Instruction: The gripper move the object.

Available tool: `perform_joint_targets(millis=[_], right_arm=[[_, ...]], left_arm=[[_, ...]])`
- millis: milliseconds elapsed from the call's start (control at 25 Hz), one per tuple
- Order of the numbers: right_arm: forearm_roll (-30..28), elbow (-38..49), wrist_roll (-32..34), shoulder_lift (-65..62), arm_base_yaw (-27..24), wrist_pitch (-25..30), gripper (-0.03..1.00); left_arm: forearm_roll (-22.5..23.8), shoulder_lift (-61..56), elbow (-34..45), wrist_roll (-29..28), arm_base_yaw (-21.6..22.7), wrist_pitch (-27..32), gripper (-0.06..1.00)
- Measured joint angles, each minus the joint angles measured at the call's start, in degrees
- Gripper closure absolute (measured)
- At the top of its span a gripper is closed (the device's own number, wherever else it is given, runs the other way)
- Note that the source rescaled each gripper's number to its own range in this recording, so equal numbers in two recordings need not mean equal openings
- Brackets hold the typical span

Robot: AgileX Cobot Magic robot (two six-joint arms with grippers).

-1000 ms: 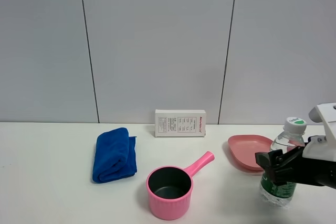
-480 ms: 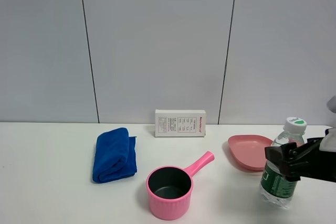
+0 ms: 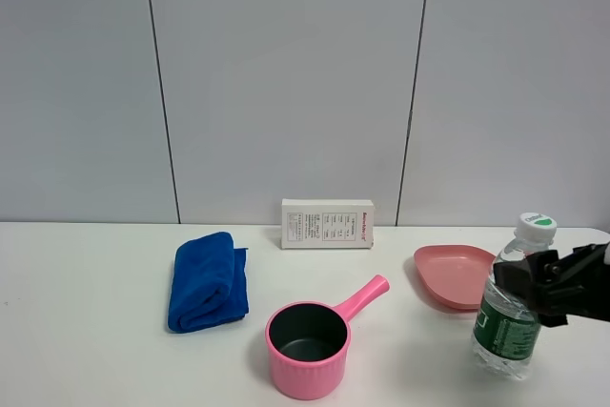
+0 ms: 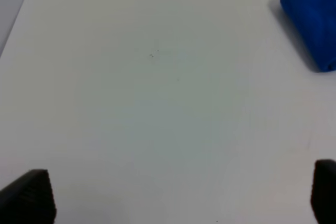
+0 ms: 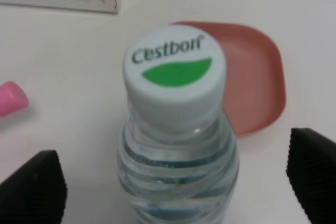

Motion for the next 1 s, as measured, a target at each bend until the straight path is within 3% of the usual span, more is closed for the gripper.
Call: perform_joint_targets(millis=[320,520,800,920,1000], right_arm=[[0.0,0.0,2.3,-15.7,0.0,12.4,0.35],[0.0,0.1,5.5,-29.6,0.0,14.6,0.35],[0.1,-3.4,3.3,-44.7,0.0,17.3,0.35],[0.3,-9.6,-0.7,-46.0,0.0,25.4,0.35],[0.5,-14.5,-2.0,-46.0,0.0,35.7,0.35]], left_arm=[[0.0,0.0,0.0,0.0,0.0,0.0,-0.06],[0.0,0.0,0.0,0.0,0.0,0.0,-0.06],[0.0,0.0,0.0,0.0,0.0,0.0,-0.06],[0.0,0.0,0.0,0.0,0.0,0.0,-0.06],[0.0,0.0,0.0,0.0,0.0,0.0,-0.06]])
